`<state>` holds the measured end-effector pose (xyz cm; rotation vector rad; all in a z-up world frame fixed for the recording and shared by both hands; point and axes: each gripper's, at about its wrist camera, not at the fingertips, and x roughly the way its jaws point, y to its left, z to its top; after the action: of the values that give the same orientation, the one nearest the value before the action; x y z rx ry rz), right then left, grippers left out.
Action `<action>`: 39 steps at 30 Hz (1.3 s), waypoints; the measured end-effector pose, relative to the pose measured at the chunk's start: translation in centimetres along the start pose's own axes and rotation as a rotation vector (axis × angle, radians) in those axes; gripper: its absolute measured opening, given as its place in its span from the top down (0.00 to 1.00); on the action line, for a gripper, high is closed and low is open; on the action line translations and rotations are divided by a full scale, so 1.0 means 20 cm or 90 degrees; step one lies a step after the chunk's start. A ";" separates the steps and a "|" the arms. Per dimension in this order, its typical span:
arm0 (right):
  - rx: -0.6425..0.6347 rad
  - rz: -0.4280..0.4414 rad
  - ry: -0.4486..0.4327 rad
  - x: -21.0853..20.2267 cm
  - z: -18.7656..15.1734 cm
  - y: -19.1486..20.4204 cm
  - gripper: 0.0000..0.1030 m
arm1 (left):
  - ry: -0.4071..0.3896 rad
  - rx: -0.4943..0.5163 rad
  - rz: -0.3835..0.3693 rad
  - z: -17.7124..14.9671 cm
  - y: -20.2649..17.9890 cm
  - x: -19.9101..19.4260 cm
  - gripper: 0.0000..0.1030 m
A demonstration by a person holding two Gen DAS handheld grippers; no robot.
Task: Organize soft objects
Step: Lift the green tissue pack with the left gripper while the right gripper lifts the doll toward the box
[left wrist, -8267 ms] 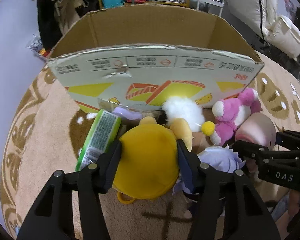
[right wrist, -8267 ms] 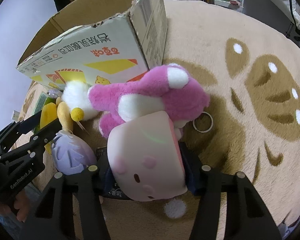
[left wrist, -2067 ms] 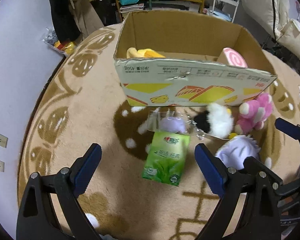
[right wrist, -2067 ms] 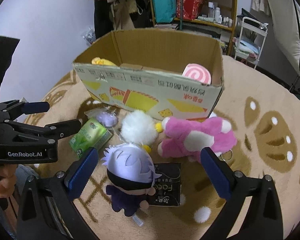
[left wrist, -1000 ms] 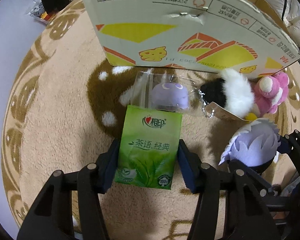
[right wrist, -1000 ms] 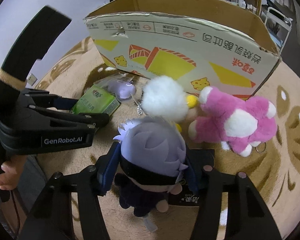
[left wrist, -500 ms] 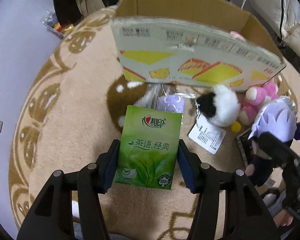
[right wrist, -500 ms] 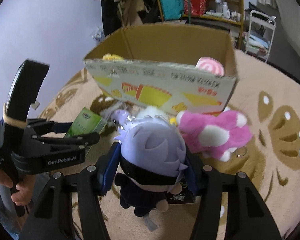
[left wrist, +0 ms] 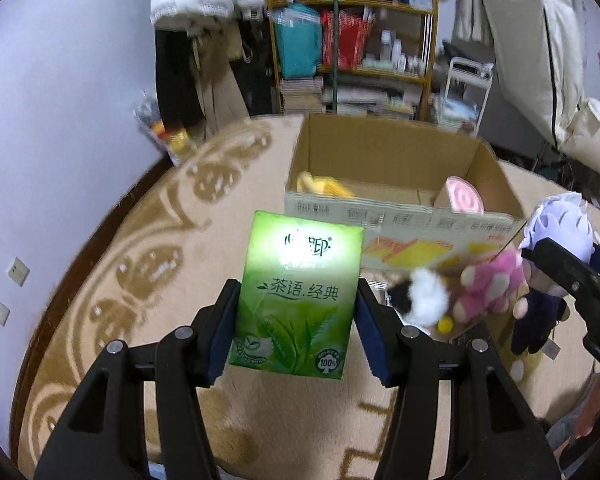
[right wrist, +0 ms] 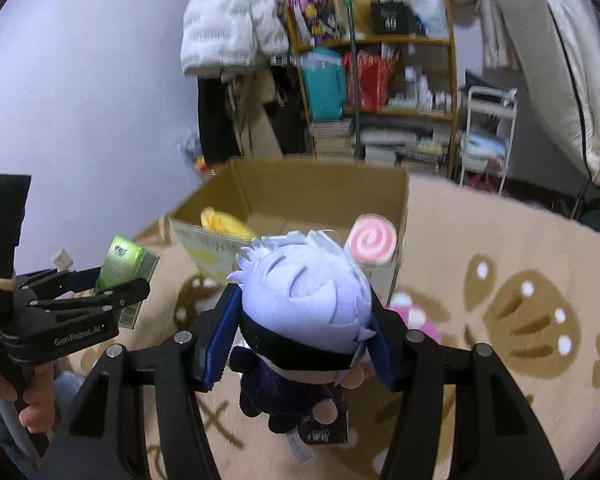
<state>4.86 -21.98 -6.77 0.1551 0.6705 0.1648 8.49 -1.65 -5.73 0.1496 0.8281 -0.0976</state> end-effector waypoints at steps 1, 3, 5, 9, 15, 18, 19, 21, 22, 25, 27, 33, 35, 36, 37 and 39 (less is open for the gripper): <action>-0.002 -0.002 -0.010 -0.01 0.01 0.00 0.40 | -0.015 0.005 0.004 0.01 0.00 -0.02 0.47; -0.003 -0.005 -0.026 -0.04 0.03 0.00 0.40 | -0.047 0.013 0.005 0.02 -0.01 -0.08 0.47; 0.001 -0.004 -0.036 -0.05 0.05 0.00 0.40 | -0.066 0.011 -0.003 0.03 0.00 -0.10 0.47; 0.009 -0.004 -0.060 -0.09 0.07 -0.01 0.40 | -0.116 0.004 -0.010 0.06 0.01 -0.18 0.47; 0.014 -0.009 -0.113 -0.17 0.13 -0.02 0.40 | -0.172 0.026 -0.002 0.10 -0.02 -0.27 0.47; 0.018 -0.009 -0.128 -0.19 0.16 -0.02 0.40 | -0.196 0.039 0.005 0.11 -0.04 -0.30 0.47; 0.017 -0.009 -0.132 -0.20 0.16 -0.02 0.40 | -0.203 0.040 0.006 0.11 -0.04 -0.32 0.47; 0.016 -0.009 -0.139 -0.21 0.18 -0.02 0.40 | -0.213 0.038 0.004 0.12 -0.04 -0.33 0.47; 0.016 -0.009 -0.144 -0.22 0.19 -0.02 0.40 | -0.217 0.034 0.002 0.14 -0.03 -0.34 0.47; 0.013 -0.008 -0.155 -0.23 0.22 -0.03 0.40 | -0.225 0.025 -0.004 0.17 -0.03 -0.35 0.47; 0.009 -0.008 -0.163 -0.24 0.24 -0.02 0.40 | -0.237 0.024 -0.001 0.20 -0.03 -0.36 0.47; -0.009 -0.010 -0.179 -0.27 0.32 -0.02 0.40 | -0.257 0.035 0.003 0.27 -0.04 -0.38 0.47; -0.016 -0.007 -0.183 -0.27 0.35 -0.02 0.40 | -0.264 0.041 0.005 0.30 -0.05 -0.38 0.47; -0.020 -0.006 -0.185 -0.28 0.36 -0.02 0.40 | -0.267 0.042 0.005 0.31 -0.05 -0.39 0.47; -0.022 -0.005 -0.187 -0.29 0.37 -0.02 0.40 | -0.271 0.043 0.006 0.33 -0.05 -0.39 0.47; -0.026 -0.004 -0.191 -0.29 0.40 -0.02 0.40 | -0.276 0.045 0.007 0.37 -0.06 -0.39 0.47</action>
<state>5.40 -24.30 2.78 0.1354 0.3684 0.1455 8.34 -3.89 4.82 0.1917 0.3913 -0.1437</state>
